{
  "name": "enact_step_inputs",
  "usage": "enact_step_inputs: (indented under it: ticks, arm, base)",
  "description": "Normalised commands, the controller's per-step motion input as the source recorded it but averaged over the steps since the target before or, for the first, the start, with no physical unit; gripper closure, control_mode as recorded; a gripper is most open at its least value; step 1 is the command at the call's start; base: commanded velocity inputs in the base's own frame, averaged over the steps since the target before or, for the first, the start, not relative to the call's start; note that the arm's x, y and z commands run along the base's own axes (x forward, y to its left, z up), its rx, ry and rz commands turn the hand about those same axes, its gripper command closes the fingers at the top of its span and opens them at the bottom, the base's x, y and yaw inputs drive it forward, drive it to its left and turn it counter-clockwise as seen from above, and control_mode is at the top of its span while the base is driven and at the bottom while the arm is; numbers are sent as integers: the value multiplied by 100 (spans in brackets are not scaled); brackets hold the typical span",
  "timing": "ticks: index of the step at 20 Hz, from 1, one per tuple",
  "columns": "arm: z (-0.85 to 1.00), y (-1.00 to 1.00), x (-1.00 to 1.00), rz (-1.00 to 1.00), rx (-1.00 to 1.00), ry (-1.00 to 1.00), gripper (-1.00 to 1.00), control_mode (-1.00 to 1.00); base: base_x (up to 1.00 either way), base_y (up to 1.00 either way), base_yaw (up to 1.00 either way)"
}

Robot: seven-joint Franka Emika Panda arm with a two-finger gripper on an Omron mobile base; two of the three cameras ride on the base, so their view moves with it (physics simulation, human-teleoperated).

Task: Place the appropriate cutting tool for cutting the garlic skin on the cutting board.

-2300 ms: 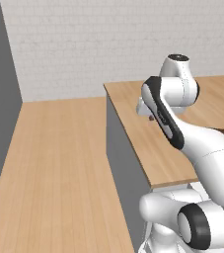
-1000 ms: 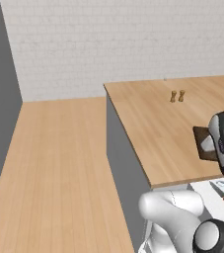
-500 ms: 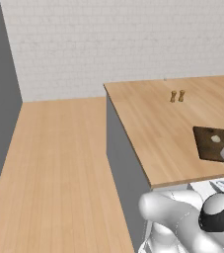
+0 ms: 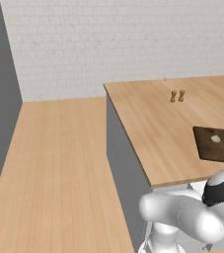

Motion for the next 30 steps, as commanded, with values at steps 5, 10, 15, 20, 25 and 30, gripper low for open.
enact_step_inputs:
  ticks: [5,10,15,20,25,30]
  arm:
    - [-41,-31,-13,-7,0,24,-100,-100]
    - [-34,-27,-13,-5,0,20,-100,-100]
    - [-29,-38,-1,-1,0,5,-100,-100]
    - [-54,-12,-5,0,1,0,-100,-100]
    - [-49,0,-25,0,1,1,-100,-100]
    - [-21,0,-44,0,1,16,-100,-100]
  base:
    - [0,0,0]
    - [0,0,0]
    - [0,0,0]
    - [0,0,0]
    - [0,0,0]
    - [0,0,0]
